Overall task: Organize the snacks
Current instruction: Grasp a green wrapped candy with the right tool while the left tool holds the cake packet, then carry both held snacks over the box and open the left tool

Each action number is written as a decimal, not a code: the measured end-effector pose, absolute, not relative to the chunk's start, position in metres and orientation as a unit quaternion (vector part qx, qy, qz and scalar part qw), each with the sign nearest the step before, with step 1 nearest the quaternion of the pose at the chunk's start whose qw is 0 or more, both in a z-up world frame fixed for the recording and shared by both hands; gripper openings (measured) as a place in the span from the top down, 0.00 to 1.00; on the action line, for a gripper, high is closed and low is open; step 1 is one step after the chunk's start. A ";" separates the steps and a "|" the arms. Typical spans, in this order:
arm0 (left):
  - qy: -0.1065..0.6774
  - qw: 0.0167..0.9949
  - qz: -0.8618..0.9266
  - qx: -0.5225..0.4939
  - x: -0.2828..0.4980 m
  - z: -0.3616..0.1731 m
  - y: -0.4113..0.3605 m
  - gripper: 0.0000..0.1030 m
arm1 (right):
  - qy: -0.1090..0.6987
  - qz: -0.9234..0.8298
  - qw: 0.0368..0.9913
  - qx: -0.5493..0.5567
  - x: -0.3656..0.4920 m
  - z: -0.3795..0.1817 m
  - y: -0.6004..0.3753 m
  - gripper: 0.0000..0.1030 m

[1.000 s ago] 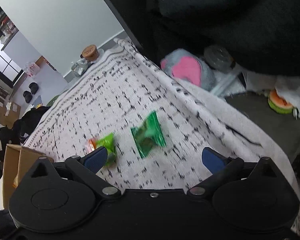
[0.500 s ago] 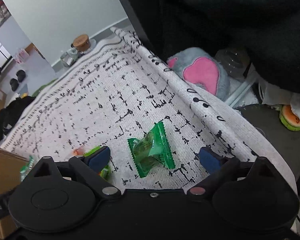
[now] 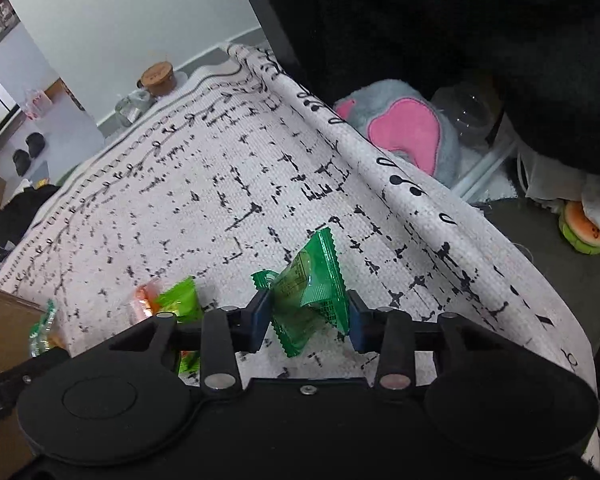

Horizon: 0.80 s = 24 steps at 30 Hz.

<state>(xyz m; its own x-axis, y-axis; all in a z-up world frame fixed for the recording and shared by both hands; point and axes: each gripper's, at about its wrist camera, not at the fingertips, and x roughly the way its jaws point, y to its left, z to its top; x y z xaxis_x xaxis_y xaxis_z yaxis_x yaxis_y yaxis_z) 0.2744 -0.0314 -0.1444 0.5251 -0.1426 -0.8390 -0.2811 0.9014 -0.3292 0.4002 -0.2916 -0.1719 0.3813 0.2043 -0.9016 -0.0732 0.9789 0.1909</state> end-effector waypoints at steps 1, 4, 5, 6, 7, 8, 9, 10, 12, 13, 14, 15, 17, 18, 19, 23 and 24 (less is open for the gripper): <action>0.485 0.846 0.041 -0.218 0.274 -0.144 -0.031 0.54 | 0.548 0.085 0.830 0.064 0.399 -0.169 -0.291 0.63; 0.483 0.848 0.040 -0.217 0.271 -0.140 -0.032 0.54 | 0.539 0.086 0.835 0.069 0.394 -0.161 -0.293 0.63; 0.482 0.848 0.040 -0.216 0.270 -0.138 -0.032 0.54 | 0.537 0.089 0.836 0.071 0.391 -0.158 -0.293 0.64; 0.481 0.849 0.040 -0.215 0.270 -0.137 -0.032 0.54 | 0.536 0.091 0.836 0.073 0.388 -0.156 -0.294 0.64; 0.480 0.850 0.040 -0.214 0.269 -0.135 -0.032 0.54 | 0.534 0.093 0.837 0.074 0.385 -0.153 -0.293 0.64; 0.478 0.851 0.040 -0.212 0.268 -0.133 -0.032 0.54 | 0.531 0.095 0.838 0.077 0.383 -0.151 -0.293 0.64; 0.477 0.852 0.040 -0.211 0.267 -0.132 -0.032 0.54 | 0.527 0.098 0.840 0.081 0.379 -0.147 -0.292 0.64; 0.477 0.853 0.041 -0.210 0.267 -0.131 -0.032 0.54 | 0.523 0.100 0.842 0.084 0.376 -0.144 -0.290 0.64; 0.474 0.854 0.043 -0.210 0.265 -0.128 -0.030 0.54 | 0.514 0.110 0.845 0.099 0.370 -0.137 -0.288 0.64; 0.473 0.855 0.044 -0.210 0.264 -0.126 -0.030 0.54 | 0.511 0.113 0.846 0.103 0.367 -0.134 -0.286 0.64; 0.472 0.855 0.045 -0.209 0.263 -0.124 -0.029 0.54 | 0.506 0.114 0.848 0.105 0.365 -0.130 -0.284 0.64; 0.471 0.856 0.045 -0.209 0.261 -0.122 -0.029 0.54 | 0.501 0.119 0.851 0.107 0.362 -0.127 -0.281 0.64; 0.468 0.857 0.047 -0.210 0.259 -0.118 -0.027 0.54 | 0.492 0.126 0.854 0.110 0.357 -0.121 -0.276 0.64; 0.466 0.858 0.048 -0.209 0.257 -0.116 -0.027 0.54 | 0.491 0.129 0.854 0.116 0.354 -0.120 -0.274 0.64; 0.464 0.860 0.048 -0.209 0.256 -0.113 -0.026 0.54 | 0.492 0.133 0.852 0.123 0.352 -0.119 -0.273 0.64; 0.455 0.866 0.046 -0.205 0.249 -0.100 -0.021 0.54 | 0.488 0.151 0.848 0.142 0.341 -0.114 -0.266 0.64; 0.452 0.867 0.046 -0.205 0.247 -0.097 -0.019 0.54 | 0.486 0.155 0.848 0.147 0.338 -0.112 -0.264 0.64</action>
<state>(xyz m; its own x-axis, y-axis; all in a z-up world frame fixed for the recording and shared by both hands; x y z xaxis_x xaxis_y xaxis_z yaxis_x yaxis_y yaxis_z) 0.2474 -0.0187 -0.0971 0.5871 -0.1060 -0.8025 -0.2639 0.9122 -0.3135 0.3380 -0.2639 -0.1122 0.4801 0.4044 -0.7784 -0.1196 0.9093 0.3987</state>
